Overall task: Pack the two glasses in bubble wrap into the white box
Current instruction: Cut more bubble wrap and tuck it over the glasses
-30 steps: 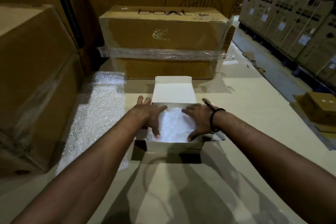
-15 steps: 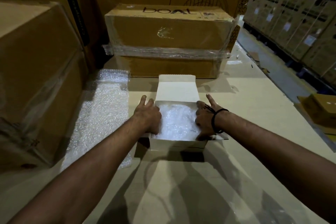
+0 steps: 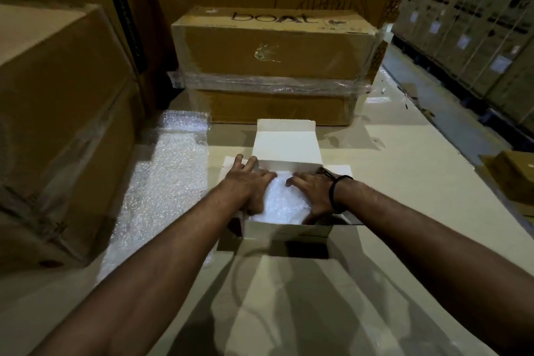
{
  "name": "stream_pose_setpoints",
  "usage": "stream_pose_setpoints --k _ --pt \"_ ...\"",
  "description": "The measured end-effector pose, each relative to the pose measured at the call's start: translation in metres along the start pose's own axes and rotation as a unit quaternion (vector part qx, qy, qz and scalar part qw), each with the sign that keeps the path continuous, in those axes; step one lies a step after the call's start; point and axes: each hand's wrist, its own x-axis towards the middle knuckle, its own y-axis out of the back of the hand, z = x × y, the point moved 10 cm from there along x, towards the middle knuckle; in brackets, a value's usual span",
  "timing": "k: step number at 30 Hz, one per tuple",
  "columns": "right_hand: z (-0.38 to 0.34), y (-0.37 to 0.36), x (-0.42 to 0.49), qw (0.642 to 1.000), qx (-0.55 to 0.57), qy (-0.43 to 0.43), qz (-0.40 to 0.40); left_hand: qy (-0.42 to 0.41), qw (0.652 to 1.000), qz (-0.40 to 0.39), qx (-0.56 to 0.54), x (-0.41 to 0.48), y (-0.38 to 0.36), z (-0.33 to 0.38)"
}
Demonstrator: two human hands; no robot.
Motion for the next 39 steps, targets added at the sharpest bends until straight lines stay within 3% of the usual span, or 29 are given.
stream_pose_setpoints --k 6,10,16,20,25,29,33,39 --pt "0.005 0.002 -0.006 0.998 -0.056 -0.003 0.004 -0.009 0.999 0.041 -0.024 -0.004 -0.001 -0.004" --pt "0.027 0.019 -0.032 0.994 -0.083 -0.062 0.016 -0.008 0.995 0.071 -0.072 -0.024 0.009 -0.023" --pt "0.029 -0.005 -0.027 0.981 -0.157 -0.087 -0.079 0.014 0.999 0.023 0.021 -0.020 -0.003 -0.016" --pt "0.026 -0.016 -0.020 0.974 -0.178 -0.103 -0.094 0.034 0.998 0.042 0.037 -0.015 -0.007 -0.010" --pt "0.021 -0.002 -0.036 0.982 -0.138 -0.110 -0.068 0.009 0.996 0.071 -0.058 -0.031 0.004 -0.014" --pt "-0.012 0.027 -0.051 0.997 -0.024 -0.021 0.064 -0.015 0.975 0.176 -0.132 -0.055 0.019 -0.015" --pt "-0.034 0.012 -0.040 1.000 -0.026 -0.015 0.005 -0.035 0.984 0.125 -0.121 -0.056 0.002 0.001" --pt "-0.031 -0.003 -0.035 0.997 0.035 -0.042 -0.053 -0.036 0.979 0.119 -0.161 -0.056 -0.003 -0.004"
